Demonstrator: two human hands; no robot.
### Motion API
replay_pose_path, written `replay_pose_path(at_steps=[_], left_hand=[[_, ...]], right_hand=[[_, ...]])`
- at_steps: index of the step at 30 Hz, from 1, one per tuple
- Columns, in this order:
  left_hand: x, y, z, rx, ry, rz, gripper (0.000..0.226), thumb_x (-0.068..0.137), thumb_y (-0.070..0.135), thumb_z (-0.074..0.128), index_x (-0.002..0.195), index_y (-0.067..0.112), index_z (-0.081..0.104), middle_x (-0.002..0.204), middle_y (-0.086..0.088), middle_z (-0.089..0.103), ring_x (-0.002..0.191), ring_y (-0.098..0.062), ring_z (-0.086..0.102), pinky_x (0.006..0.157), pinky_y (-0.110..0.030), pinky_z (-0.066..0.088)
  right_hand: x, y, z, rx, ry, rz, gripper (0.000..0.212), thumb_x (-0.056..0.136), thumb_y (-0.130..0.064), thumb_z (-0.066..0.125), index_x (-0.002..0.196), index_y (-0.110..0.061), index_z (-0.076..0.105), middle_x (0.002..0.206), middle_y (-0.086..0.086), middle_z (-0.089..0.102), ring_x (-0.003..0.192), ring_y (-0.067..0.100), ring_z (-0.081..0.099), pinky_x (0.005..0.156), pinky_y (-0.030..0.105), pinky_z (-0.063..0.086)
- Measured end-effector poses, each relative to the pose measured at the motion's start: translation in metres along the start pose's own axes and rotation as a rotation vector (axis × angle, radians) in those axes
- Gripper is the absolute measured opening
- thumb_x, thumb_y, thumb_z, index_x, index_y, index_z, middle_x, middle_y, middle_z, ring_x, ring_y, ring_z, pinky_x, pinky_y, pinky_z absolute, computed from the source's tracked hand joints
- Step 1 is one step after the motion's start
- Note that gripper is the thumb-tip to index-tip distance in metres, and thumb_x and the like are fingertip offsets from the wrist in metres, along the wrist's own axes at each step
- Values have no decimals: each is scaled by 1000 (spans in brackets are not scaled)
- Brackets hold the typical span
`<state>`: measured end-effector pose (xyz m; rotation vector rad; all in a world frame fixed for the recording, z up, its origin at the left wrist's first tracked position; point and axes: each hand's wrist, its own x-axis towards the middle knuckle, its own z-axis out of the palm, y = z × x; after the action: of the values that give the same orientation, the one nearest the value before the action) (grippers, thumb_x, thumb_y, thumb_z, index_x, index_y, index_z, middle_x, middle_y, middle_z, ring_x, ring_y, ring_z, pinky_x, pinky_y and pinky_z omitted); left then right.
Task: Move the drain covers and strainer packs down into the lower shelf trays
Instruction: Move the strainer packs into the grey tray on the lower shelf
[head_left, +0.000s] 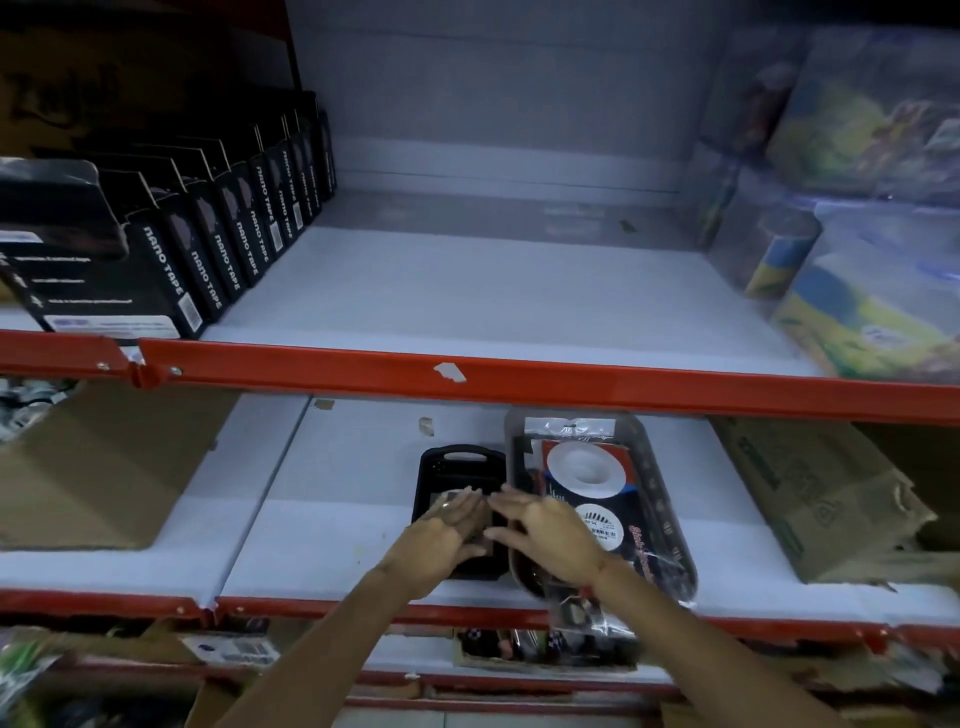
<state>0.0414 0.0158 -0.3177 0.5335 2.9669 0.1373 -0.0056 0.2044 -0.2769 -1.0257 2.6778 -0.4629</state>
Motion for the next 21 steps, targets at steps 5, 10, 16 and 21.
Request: replay_pose_path(at_steps=[5, 10, 16, 21], left_hand=[[-1, 48, -28, -213, -28, 189, 102, 82, 71, 41, 151, 16, -9, 153, 7, -22, 142, -5, -22, 116, -24, -13], [10, 88, -24, -97, -134, 316, 108, 81, 66, 53, 152, 12, -9, 159, -1, -19, 146, -10, -18, 116, -27, -15], [29, 95, -29, 7, -142, 274, 63, 99, 37, 42, 150, 7, 22, 162, -7, 9, 149, -16, 11, 122, -32, 6], [37, 96, -16, -42, -116, 181, 44, 99, 28, 44, 141, 17, 44, 157, 3, 31, 138, -16, 39, 111, -41, 38]], right_hand=[[-62, 39, -43, -73, -324, 91, 140, 53, -71, 71, 148, -14, -15, 152, -10, -24, 139, 9, -26, 115, 31, -8], [-92, 59, -27, -350, -435, 159, 138, 58, -52, 80, 148, -9, -16, 157, 10, -20, 145, 23, -18, 120, 37, -5], [-80, 74, -38, -357, -286, 101, 98, 71, -39, 75, 149, -19, 20, 158, 4, 22, 140, 25, 31, 116, 37, 28], [-77, 94, -39, -110, -318, 108, 90, 68, -41, 77, 145, -28, 33, 157, -6, 21, 143, 16, 26, 117, 35, 26]])
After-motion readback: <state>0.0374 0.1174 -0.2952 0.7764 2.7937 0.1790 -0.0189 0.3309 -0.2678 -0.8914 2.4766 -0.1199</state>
